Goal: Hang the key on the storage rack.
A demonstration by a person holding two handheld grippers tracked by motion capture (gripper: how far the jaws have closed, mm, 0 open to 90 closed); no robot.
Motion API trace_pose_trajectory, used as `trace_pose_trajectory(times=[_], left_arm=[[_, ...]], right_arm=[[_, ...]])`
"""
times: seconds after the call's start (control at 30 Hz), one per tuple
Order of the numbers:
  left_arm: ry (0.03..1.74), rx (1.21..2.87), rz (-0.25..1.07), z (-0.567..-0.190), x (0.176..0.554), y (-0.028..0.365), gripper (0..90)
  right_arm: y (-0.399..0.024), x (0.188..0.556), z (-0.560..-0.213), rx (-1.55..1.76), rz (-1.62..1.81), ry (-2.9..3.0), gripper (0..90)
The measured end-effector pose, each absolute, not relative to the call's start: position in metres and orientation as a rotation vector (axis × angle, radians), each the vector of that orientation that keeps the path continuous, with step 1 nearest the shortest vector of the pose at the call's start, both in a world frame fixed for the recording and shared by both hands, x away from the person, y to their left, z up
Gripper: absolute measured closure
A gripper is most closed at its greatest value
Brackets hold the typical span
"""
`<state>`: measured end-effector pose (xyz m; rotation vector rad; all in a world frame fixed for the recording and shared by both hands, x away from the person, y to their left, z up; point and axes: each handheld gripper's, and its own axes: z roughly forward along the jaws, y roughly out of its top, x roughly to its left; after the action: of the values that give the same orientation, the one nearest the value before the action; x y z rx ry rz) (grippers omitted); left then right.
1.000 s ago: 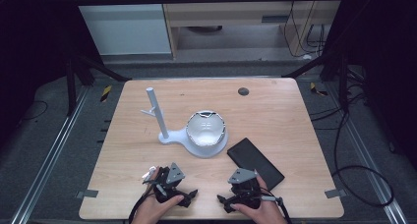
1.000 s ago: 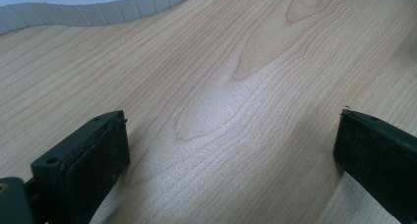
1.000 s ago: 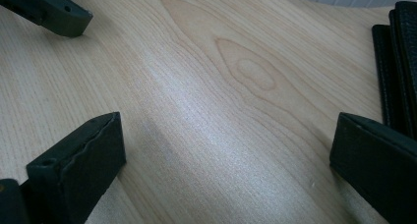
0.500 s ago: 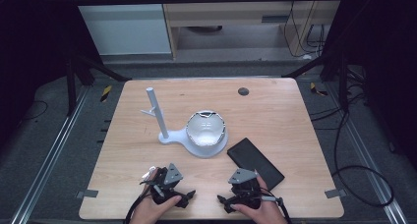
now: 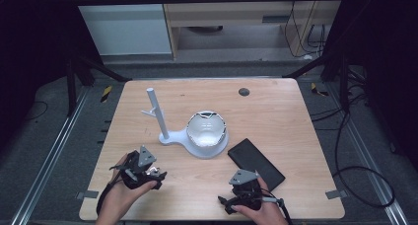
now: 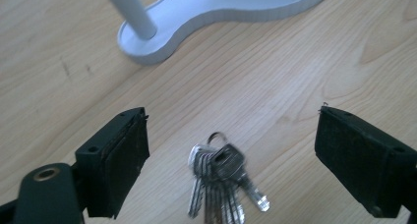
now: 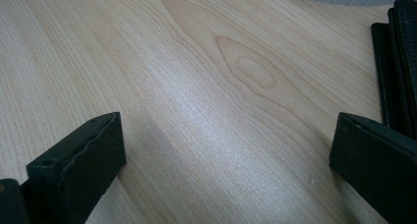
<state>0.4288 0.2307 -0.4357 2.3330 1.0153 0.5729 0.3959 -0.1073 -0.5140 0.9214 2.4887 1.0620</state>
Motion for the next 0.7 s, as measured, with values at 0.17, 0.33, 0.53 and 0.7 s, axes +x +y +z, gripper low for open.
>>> trace_pose_trajectory(times=[0.17, 0.33, 0.53, 0.7], left_arm=[[1.102, 2.362, 0.505, -0.442, 0.439, 0.235, 20.2], [1.148, 2.420, 0.441, -0.458, 0.443, 0.233, 21.3], [1.164, 2.451, 0.435, -0.467, 0.443, 0.235, 22.2], [1.164, 2.472, 0.404, -0.470, 0.445, 0.235, 25.8]], right_arm=[[-0.107, 0.396, -0.514, 0.922, 1.062, 2.489, 0.5], [-0.107, 0.396, -0.514, 0.922, 1.062, 2.489, 0.5], [-0.107, 0.396, -0.514, 0.921, 1.062, 2.490, 0.5], [-0.107, 0.396, -0.514, 0.921, 1.062, 2.489, 0.5]])
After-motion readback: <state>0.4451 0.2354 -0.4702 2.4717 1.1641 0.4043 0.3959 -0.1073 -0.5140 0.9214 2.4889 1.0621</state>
